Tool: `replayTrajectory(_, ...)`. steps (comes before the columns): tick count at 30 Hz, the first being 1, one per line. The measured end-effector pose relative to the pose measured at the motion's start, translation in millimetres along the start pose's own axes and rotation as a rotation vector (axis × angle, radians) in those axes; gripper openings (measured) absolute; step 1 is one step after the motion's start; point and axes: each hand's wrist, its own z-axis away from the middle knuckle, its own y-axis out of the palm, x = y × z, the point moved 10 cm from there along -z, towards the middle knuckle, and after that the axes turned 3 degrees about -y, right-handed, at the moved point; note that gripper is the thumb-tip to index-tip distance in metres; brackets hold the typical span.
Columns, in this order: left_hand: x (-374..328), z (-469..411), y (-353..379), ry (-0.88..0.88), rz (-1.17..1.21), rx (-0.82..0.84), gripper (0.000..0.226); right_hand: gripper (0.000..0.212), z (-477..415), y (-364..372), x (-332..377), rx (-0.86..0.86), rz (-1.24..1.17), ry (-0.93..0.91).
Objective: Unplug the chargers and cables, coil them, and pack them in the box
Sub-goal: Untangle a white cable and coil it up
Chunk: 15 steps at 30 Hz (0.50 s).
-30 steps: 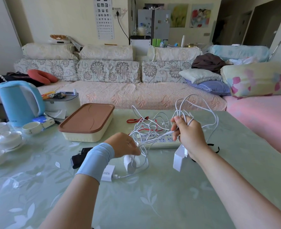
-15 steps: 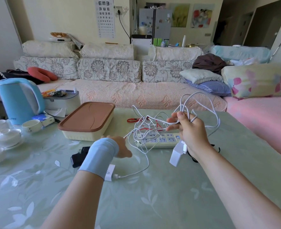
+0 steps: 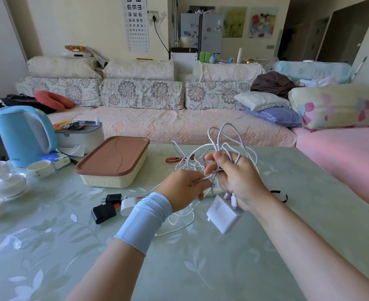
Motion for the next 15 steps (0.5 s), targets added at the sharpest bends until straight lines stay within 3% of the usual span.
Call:
replayTrajectory(4,10.8,2.4,26.6,-0.133,0.202,0.237,0.035,0.023,4.9,-2.9,1.9,-0.026,-0.004,0.047)
replayTrajectory(7,12.1,7.8,45.6,-0.215,0.279,0.334,0.024,0.025,8.6,2.0,-4.4,0.027,-0.025,0.103)
replayTrajectory(10,3.6,4.5,49.3,-0.19,0.331,0.285,0.017,0.029,3.8,-0.1,-18.3,0.061,0.055,0.142)
replayTrajectory(12,5.5,1.2,44.4,-0.258,0.639,0.22,0.026,0.036,0.3,-8.4,-22.7,0.007,0.099,0.163)
replayTrajectory(15,31.9,-3.3,18.9,-0.411,0.943,-0.126,0.025,0.046,0.5,-20.1,-23.0,-0.072,0.383,0.183)
